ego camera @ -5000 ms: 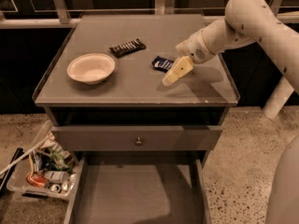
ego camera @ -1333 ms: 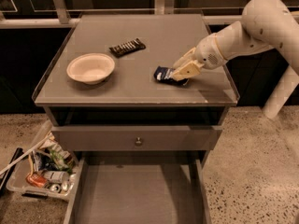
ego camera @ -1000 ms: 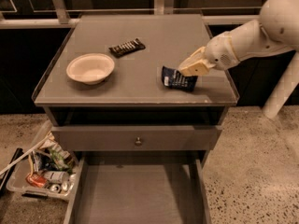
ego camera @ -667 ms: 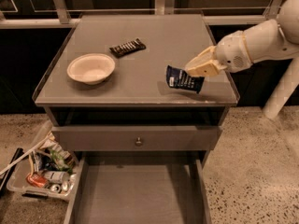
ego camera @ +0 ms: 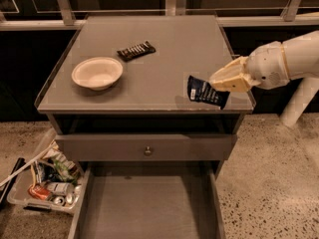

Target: Place rxbar blueberry into middle drawer

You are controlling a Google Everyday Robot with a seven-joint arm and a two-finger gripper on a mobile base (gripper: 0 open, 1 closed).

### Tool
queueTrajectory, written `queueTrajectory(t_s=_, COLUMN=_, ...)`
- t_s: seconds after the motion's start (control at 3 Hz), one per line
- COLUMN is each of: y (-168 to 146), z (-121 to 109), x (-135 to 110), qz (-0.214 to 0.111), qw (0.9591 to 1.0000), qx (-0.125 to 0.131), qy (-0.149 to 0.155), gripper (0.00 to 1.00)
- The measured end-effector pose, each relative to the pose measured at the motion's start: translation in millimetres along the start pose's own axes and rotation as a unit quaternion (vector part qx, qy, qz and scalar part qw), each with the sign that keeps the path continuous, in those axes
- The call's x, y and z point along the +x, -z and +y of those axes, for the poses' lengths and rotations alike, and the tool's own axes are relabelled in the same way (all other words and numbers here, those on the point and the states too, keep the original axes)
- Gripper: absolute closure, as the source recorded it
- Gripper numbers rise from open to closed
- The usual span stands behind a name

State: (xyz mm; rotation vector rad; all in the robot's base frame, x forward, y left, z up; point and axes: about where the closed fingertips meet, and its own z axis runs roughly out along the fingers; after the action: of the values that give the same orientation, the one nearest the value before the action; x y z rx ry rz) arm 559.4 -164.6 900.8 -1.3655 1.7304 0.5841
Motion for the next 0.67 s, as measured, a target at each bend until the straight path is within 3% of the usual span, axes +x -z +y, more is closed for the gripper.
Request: queueTrajectory(t_s=0.67, y=8.2, z=79.4, x=43.9, qz=0.059, qw=0.9982, qx=0.015, qy=0.003, gripper=1.00)
